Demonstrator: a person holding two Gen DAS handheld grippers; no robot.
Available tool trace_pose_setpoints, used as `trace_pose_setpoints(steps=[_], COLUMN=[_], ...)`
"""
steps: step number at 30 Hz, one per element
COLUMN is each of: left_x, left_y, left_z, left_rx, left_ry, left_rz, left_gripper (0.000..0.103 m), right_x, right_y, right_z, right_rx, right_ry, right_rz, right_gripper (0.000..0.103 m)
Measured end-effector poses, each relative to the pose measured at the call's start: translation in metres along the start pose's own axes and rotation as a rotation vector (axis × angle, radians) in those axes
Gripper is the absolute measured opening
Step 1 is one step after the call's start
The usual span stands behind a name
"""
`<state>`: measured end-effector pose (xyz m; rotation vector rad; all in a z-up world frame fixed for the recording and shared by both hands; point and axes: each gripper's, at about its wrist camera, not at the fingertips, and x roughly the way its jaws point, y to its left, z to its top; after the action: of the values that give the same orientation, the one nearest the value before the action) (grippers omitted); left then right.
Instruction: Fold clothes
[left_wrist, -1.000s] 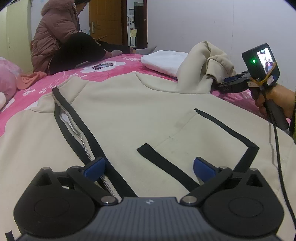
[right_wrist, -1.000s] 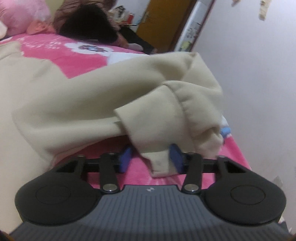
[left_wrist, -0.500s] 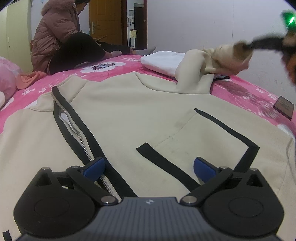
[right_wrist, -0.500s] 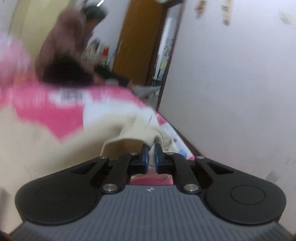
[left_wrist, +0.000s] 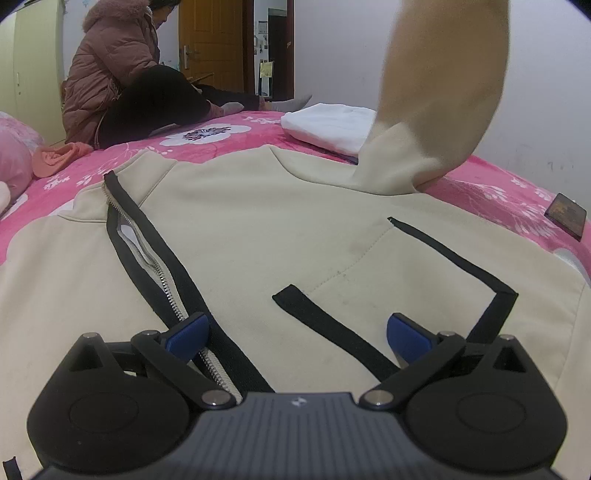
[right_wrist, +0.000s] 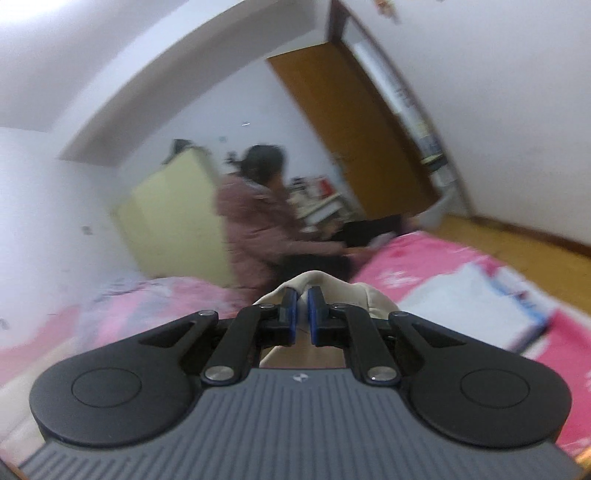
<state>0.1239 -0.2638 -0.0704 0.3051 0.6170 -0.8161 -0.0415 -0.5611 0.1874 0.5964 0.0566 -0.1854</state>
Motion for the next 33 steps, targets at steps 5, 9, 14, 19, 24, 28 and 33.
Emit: trace_pose_setpoints(steps=[5,9,14,19,24,28,33], left_x=[-0.004,-0.032,-0.095,-0.147,-0.181,-0.19,-0.195], left_y=[0.001,0.022,0.066,0.108,0.129,0.148,0.178], left_z=[0.002,0.001,-0.018,-0.046,-0.068,-0.082,-0.099], left_rx=[-0.013,-0.136,-0.285,-0.37,-0.368,-0.421,-0.535], left_ry=[-0.001,-0.027,-0.123,-0.199,-0.233,-0.228,-0.207], left_rz=[0.004,-0.012,-0.03,0.05,0.129,0.15,0.152], left_gripper=[0.103,0.102,0.102,0.102,0.102,0.102,0.102], right_x=[0.026,0.057,0.103,0.148,0.173,0.18,0.205], right_y=[0.048,0.09,0.128,0.167,0.193,0.199,0.206], right_z=[-0.004,-0.021,-0.062,-0.12,-0.185,-0.231,-0.299], right_rx=[0.036,0.045,0.099,0.158,0.136,0.153,0.082], right_ry=[0.054,0.133,0.262,0.381,0.368,0.34,0.529], right_rz=[0.17,0.26,0.322,0.353,0.3,0.276,0.236], right_gripper=[0.005,0.005,0.005,0.005,0.005,0.005,0.019])
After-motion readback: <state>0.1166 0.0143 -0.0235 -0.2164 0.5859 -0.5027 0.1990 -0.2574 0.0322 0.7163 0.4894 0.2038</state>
